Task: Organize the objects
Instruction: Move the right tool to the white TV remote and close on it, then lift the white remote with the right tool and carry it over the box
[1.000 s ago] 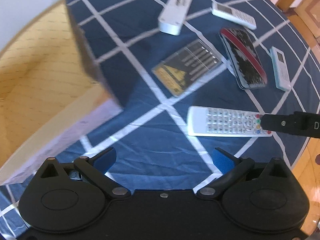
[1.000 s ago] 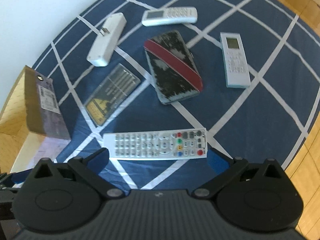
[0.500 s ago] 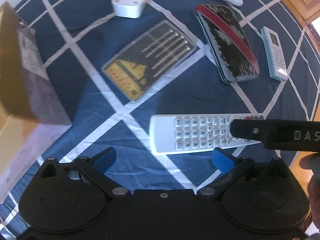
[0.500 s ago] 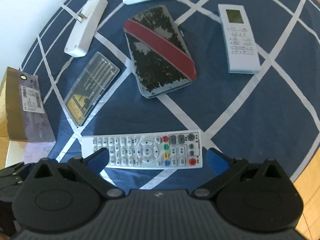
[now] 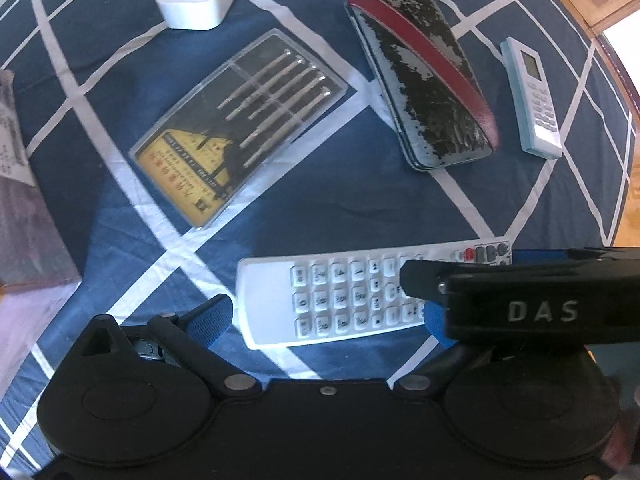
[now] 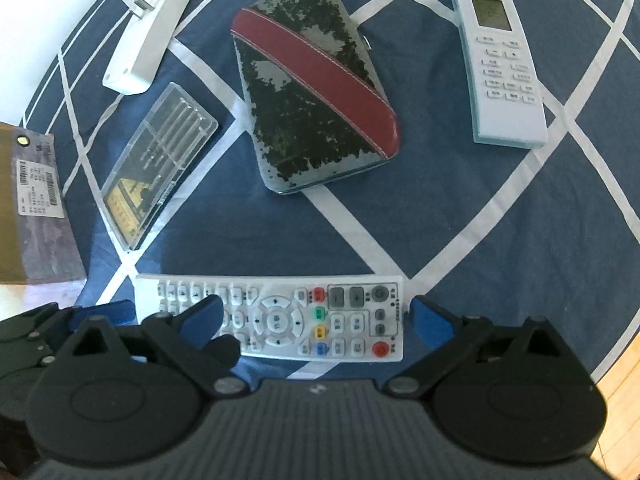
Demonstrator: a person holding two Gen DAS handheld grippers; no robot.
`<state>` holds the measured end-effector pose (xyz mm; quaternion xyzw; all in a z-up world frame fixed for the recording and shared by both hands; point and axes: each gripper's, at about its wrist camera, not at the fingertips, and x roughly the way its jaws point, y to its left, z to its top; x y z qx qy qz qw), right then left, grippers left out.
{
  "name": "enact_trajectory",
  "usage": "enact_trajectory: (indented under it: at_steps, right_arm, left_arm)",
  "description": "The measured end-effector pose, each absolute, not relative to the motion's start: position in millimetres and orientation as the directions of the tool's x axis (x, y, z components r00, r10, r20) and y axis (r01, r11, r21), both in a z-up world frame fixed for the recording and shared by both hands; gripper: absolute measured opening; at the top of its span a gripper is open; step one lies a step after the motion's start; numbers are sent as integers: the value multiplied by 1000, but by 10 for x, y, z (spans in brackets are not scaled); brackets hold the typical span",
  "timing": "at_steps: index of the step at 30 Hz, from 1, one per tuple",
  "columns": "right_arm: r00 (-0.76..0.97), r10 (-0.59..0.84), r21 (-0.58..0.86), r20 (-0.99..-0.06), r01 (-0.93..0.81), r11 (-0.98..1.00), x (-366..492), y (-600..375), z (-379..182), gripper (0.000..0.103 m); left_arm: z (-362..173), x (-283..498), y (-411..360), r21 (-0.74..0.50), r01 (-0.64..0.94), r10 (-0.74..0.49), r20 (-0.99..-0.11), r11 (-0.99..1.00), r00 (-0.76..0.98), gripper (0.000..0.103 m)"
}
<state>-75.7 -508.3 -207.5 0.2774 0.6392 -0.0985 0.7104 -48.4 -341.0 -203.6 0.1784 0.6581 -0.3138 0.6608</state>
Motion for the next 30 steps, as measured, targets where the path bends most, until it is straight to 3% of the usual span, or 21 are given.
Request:
enact_trajectory:
  at_steps: [18,30]
  right_arm:
    - [128,192,230,-973,474,850,-665,-5017,-2028,92]
    - [190,170,236,-967,420,876,-558,-4870,-1689,92]
  left_arm:
    - [-2077,-452,-3451,-181,632,-158,-983,754,-93,99]
    - [-1661,-345,-3242,-167,599,-203,-979,783,-8,99]
